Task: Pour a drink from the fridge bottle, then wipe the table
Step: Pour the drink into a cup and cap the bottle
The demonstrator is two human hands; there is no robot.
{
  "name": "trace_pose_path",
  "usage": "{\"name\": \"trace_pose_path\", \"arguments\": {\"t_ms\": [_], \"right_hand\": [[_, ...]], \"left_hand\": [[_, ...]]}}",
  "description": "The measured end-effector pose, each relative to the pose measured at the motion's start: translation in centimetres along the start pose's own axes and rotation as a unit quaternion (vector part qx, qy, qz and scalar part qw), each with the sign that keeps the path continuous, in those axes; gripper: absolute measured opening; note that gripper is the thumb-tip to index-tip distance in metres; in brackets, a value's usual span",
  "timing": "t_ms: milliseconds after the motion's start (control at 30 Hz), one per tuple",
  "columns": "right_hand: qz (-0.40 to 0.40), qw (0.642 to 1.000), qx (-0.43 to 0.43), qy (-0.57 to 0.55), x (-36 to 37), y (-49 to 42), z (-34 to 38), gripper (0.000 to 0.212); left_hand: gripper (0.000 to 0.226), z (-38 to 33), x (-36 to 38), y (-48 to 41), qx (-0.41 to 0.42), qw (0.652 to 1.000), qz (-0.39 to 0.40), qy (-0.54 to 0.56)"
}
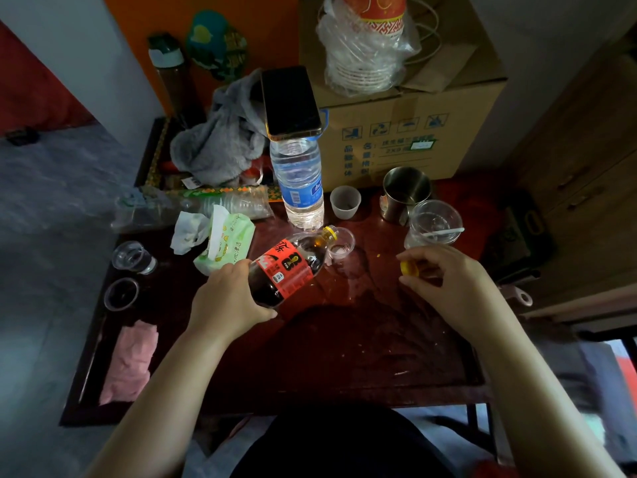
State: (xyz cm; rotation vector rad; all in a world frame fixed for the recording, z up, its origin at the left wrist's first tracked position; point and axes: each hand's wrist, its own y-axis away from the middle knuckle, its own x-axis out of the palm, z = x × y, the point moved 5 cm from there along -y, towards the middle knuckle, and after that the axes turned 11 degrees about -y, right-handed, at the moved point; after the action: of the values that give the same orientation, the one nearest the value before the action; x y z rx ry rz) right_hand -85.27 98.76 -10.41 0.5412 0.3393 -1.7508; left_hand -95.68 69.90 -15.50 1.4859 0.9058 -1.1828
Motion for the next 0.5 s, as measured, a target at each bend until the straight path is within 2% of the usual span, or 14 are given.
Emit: {"name": "trace_pose_path", "arguments": {"t_ms": [500], "right_hand": [[0.002,1.000,0.004,0.003,-0.14,-0.34,-0.34,0.029]], "left_hand": [[0.073,0.00,0.24,-0.39,-0.005,1.000,0.001,0.007]]}}
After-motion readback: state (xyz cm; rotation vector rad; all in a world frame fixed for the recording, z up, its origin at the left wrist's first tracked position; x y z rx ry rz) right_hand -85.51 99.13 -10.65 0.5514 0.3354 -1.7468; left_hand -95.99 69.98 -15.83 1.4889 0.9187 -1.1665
